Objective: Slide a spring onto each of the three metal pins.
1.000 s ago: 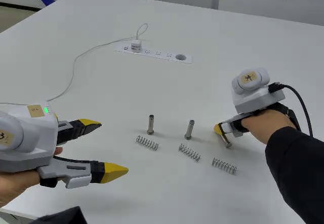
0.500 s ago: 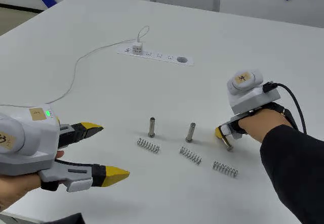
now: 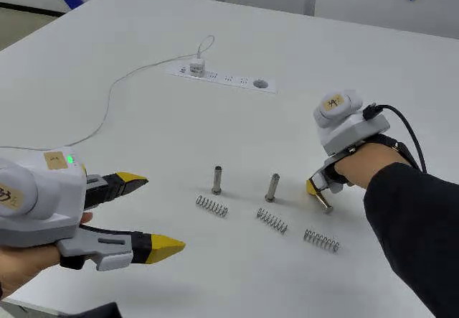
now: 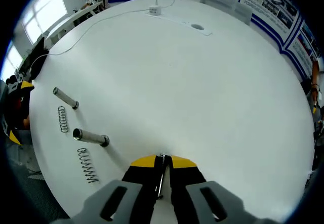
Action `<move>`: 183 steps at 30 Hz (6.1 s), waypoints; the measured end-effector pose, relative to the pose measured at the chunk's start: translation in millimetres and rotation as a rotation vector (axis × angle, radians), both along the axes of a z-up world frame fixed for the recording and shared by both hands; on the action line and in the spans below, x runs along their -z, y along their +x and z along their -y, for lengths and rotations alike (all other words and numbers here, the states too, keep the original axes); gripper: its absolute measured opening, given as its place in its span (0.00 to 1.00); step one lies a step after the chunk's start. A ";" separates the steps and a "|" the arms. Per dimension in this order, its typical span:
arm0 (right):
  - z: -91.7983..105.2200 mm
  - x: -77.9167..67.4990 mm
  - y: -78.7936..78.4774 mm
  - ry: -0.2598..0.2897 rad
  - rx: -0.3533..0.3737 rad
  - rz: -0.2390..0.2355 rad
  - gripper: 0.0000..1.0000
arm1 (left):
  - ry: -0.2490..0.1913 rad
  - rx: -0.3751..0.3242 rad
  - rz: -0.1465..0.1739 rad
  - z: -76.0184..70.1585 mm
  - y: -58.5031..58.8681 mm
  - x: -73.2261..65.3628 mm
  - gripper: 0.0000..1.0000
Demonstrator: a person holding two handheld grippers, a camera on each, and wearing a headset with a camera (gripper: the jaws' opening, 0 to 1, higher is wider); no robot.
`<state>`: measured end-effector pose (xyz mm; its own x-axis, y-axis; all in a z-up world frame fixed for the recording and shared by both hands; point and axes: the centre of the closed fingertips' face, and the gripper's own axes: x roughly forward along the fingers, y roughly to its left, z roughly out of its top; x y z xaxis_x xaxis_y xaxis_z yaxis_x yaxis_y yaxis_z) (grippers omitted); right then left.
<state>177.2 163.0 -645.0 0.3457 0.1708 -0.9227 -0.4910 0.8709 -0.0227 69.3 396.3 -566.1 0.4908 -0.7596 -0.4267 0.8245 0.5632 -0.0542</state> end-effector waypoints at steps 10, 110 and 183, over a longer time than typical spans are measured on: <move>-1.5 -1.1 -2.6 -0.036 -0.058 -0.028 0.10 | 0.008 0.001 -0.004 0.8 -0.4 1.2 0.75; 11.2 -69.3 -45.0 0.163 -0.059 0.292 0.17 | 0.014 0.006 0.010 1.1 -1.4 -1.3 0.74; -11.7 -26.5 -117.0 0.185 -0.543 0.190 0.11 | 0.027 0.132 0.019 23.8 -14.4 -12.4 0.65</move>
<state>60.1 174.7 -618.5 0.3196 0.5209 -0.7916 -0.8687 0.4947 -0.0252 54.9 372.5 -553.7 0.3960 -0.8063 -0.4394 0.8921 0.4512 -0.0237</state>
